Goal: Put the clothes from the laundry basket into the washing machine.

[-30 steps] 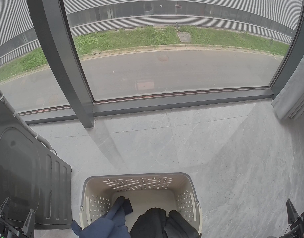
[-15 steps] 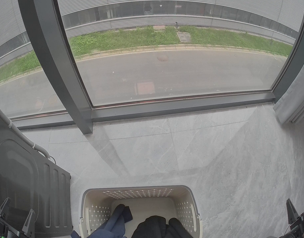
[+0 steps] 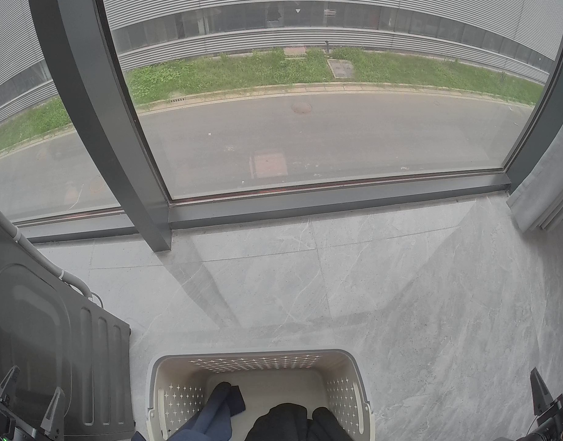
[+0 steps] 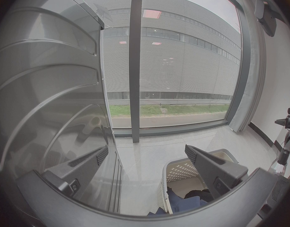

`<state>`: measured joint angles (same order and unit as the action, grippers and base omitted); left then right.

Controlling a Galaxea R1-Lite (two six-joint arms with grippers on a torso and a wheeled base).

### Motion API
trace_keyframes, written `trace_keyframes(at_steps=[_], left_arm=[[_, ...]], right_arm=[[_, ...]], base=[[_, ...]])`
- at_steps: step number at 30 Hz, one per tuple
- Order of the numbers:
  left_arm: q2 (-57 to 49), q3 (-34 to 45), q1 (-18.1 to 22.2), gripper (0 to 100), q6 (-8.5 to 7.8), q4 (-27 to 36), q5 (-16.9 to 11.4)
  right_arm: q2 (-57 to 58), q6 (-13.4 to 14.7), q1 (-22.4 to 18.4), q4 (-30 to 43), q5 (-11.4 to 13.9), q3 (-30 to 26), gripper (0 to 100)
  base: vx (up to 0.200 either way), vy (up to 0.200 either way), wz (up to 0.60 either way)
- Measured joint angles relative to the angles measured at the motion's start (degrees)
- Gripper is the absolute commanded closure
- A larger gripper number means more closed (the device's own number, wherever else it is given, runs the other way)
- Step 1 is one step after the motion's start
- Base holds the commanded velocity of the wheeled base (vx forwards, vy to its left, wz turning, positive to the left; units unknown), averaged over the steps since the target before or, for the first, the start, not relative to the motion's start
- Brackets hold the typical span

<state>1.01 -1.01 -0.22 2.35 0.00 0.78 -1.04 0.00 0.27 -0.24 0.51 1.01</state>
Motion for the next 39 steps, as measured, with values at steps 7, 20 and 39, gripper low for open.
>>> trace_keyframes(at_steps=[7,20,39], left_arm=[[0.02,0.00,0.01,0,0.00,0.00,0.00],[0.02,0.00,-0.02,0,0.00,0.00,0.00],[0.02,0.00,-0.02,0,0.00,0.00,-0.02]], right_arm=[[0.00,0.00,0.02,0.00,0.00,0.00,0],[0.00,0.00,-0.02,0.00,0.04,0.00,0],[0.00,0.00,0.00,0.02,0.04,0.00,0]], base=[[0.000,0.000,0.00],[0.000,0.000,0.00],[-0.032,0.000,0.00]])
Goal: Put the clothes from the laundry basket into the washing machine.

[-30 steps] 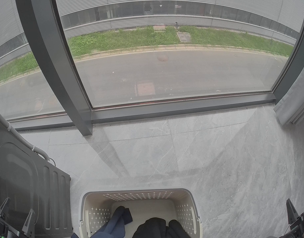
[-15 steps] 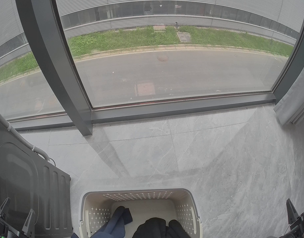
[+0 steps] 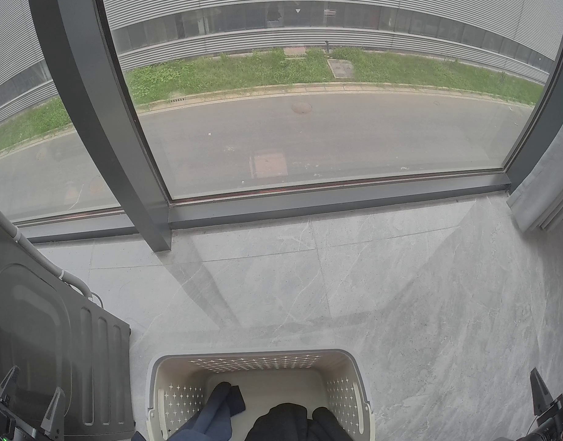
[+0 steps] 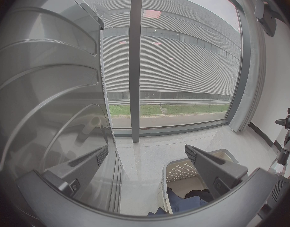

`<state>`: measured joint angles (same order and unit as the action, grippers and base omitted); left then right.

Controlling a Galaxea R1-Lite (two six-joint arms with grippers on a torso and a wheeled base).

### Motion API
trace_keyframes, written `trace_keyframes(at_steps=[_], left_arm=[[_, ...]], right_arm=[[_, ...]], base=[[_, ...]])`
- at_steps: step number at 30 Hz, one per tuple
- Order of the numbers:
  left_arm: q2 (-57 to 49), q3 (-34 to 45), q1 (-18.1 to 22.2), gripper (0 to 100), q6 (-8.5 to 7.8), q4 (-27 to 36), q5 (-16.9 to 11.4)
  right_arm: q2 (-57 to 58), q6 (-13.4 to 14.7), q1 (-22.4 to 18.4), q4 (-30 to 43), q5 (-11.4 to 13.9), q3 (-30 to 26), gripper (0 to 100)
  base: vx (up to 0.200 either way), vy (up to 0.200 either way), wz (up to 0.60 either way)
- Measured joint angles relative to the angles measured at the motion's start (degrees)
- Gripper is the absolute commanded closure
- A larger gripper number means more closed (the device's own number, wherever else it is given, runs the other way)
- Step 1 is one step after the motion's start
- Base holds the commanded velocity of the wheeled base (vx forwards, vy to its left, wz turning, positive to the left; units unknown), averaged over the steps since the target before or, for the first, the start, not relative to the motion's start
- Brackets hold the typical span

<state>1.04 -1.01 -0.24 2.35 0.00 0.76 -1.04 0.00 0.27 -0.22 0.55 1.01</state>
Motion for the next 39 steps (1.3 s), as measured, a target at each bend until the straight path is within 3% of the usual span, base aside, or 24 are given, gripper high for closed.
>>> trace_keyframes(at_steps=[39], left_arm=[[-0.02,0.00,0.00,0,-0.01,0.00,-0.07]], right_arm=[[0.00,0.00,0.00,0.00,0.11,0.00,0]], base=[[-0.200,0.000,0.00]])
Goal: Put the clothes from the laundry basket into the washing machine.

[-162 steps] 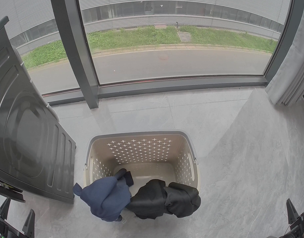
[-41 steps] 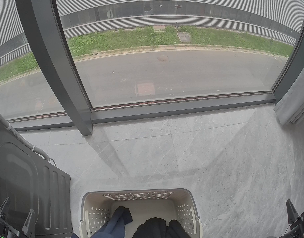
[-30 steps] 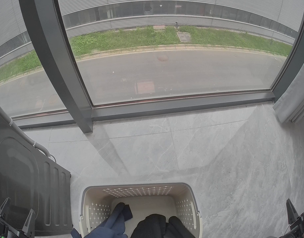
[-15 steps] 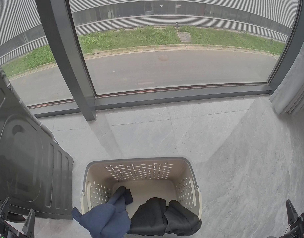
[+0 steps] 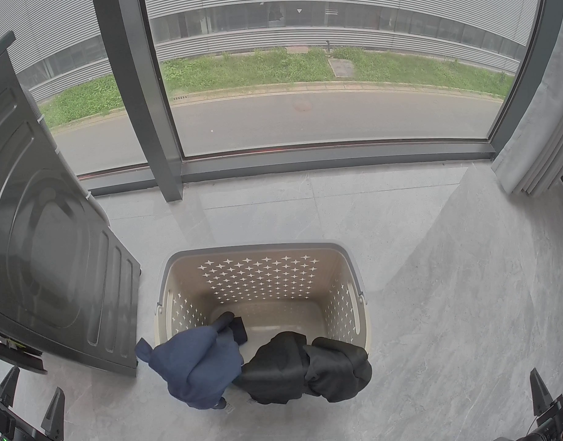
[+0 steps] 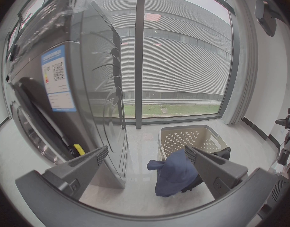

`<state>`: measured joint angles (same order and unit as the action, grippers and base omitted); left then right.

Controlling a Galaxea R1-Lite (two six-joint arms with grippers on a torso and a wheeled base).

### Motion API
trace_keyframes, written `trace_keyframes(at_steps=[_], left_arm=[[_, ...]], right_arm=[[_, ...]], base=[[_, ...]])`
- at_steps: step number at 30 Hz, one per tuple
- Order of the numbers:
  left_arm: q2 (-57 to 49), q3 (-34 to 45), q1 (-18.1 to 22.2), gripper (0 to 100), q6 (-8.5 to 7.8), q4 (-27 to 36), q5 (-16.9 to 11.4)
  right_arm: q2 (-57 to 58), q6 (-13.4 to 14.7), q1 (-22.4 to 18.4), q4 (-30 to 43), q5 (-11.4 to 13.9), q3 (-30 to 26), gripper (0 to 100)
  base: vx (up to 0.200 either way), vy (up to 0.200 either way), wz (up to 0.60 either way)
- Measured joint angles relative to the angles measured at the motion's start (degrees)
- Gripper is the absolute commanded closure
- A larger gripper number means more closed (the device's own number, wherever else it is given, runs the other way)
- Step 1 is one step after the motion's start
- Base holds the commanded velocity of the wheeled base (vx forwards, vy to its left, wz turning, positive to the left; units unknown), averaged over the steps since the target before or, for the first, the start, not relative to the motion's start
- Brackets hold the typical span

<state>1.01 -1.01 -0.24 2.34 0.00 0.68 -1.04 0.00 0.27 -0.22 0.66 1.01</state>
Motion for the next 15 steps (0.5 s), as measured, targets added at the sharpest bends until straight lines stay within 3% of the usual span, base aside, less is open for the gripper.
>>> trace_keyframes(at_steps=[15], left_arm=[[0.02,0.00,-0.02,0,0.01,0.00,-0.02]], right_arm=[[0.00,0.00,-0.02,0.00,0.00,0.00,0]], base=[[-0.200,0.000,0.00]])
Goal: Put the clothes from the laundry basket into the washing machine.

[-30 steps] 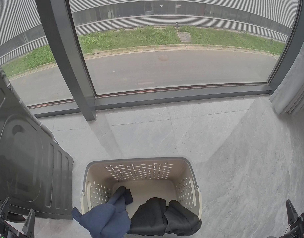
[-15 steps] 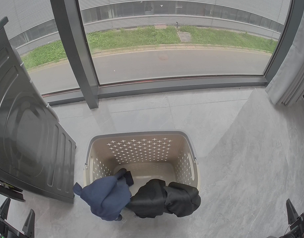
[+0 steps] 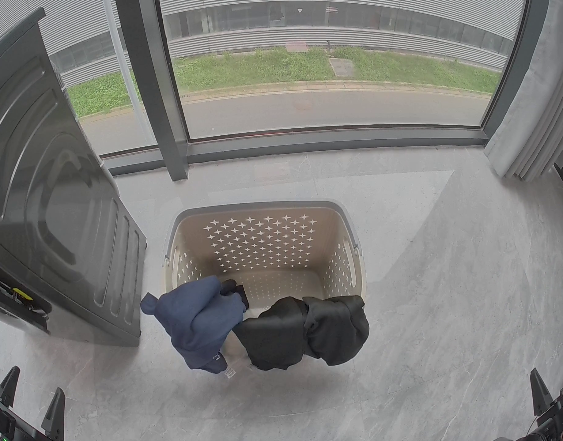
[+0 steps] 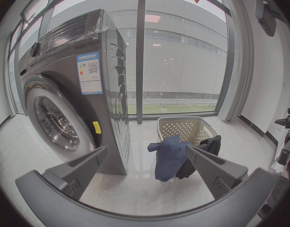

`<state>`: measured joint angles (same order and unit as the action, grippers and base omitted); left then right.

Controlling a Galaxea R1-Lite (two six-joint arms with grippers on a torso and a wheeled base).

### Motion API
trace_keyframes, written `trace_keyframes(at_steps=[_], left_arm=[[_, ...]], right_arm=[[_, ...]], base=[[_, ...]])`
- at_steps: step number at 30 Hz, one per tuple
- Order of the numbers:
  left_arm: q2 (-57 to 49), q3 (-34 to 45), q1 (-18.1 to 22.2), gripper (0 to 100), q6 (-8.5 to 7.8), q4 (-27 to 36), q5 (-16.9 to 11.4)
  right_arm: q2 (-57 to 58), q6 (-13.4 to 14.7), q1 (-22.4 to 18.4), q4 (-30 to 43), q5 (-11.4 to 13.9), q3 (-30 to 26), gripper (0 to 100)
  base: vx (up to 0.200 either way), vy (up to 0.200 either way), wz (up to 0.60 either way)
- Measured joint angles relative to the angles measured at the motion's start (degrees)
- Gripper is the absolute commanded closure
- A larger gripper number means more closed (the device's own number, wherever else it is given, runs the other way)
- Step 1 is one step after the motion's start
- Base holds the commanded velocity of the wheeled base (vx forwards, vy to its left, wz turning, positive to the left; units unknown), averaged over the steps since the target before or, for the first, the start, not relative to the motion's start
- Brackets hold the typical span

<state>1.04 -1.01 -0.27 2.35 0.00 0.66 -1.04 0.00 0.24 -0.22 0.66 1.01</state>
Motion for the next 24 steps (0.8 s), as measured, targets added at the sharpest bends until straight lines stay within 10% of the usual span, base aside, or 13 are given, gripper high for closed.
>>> trace_keyframes(at_steps=[12,24], left_arm=[[-0.02,0.00,0.02,0,0.00,0.00,0.05],[-0.02,0.00,0.00,0,-0.11,0.00,0.07]], right_arm=[[0.00,0.00,0.00,-0.02,0.00,0.00,0],[0.00,0.00,0.02,0.00,0.00,0.00,0]], base=[[-0.200,0.000,0.00],[0.000,0.000,0.00]])
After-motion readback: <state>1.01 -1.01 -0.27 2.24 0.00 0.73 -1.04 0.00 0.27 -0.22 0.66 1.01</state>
